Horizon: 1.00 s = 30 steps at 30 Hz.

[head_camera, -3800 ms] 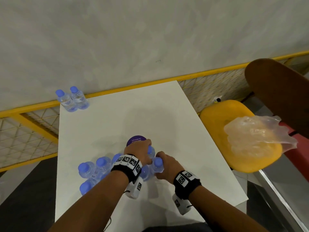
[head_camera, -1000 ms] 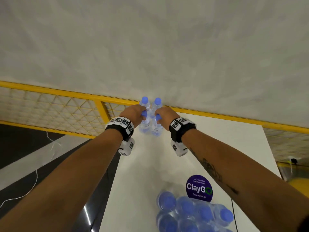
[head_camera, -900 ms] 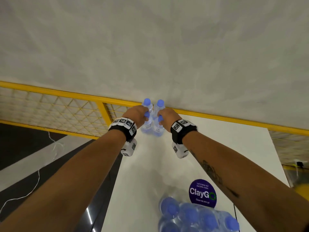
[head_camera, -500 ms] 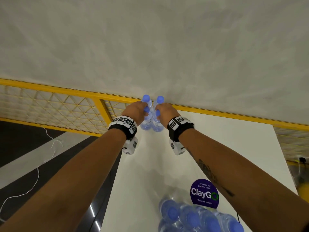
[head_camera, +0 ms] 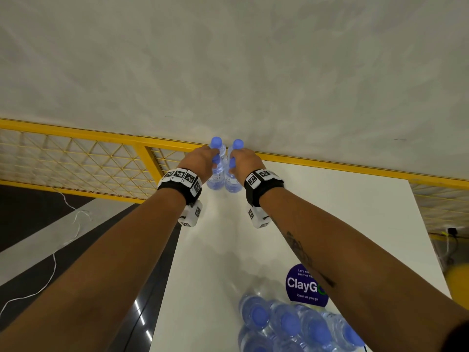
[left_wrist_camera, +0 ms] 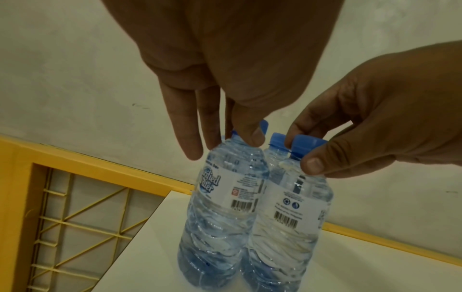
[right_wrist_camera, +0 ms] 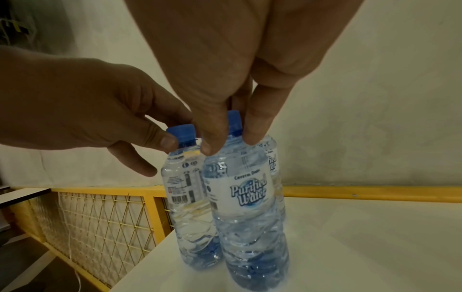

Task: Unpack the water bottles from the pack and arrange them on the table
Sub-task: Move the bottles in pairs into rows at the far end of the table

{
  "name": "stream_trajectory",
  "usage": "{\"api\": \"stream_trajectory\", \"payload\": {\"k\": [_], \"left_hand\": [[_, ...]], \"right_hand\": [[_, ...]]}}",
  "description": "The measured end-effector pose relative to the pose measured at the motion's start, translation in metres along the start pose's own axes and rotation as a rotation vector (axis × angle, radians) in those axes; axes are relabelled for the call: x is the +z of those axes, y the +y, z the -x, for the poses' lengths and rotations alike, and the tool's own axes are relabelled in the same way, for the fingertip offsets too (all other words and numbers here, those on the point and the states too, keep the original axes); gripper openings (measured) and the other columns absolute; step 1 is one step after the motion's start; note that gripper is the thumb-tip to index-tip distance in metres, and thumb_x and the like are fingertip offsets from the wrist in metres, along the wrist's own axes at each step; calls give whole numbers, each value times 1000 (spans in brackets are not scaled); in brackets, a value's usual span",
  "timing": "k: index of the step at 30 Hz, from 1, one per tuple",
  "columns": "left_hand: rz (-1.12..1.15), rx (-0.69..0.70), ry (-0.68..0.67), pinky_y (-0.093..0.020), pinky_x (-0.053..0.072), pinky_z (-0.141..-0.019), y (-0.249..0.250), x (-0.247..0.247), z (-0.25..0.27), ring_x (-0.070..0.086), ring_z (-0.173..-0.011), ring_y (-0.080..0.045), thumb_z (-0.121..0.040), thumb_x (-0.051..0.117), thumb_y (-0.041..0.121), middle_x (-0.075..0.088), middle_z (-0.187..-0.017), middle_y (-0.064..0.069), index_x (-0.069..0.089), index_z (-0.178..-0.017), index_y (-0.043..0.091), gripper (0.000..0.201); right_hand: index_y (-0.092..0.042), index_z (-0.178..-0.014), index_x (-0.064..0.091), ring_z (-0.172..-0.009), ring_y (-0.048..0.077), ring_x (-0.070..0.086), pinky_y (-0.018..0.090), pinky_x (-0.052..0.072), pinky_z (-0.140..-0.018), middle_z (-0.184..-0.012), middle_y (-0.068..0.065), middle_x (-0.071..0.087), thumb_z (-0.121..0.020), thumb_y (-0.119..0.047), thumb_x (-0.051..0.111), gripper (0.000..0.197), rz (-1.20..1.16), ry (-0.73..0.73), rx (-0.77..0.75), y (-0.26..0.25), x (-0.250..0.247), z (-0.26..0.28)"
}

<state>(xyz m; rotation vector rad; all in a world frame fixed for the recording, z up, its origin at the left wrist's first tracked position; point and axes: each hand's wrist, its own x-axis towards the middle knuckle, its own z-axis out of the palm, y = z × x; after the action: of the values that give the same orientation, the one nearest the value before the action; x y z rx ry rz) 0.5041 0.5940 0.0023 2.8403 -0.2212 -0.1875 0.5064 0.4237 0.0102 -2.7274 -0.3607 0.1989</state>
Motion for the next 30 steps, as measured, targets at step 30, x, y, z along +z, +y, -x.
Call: {"api": "stream_trajectory", "payload": {"k": [30], "left_hand": [[217, 379, -252, -37, 55, -81, 145, 48, 302, 66, -92, -21, -79, 54, 42, 68, -104, 0, 73, -109, 24, 40]], "right_hand": [[-16, -120, 57, -103, 26, 63, 35, 51, -85, -111, 7, 62, -89, -28, 57, 34, -24, -374, -59, -25, -40, 383]]}}
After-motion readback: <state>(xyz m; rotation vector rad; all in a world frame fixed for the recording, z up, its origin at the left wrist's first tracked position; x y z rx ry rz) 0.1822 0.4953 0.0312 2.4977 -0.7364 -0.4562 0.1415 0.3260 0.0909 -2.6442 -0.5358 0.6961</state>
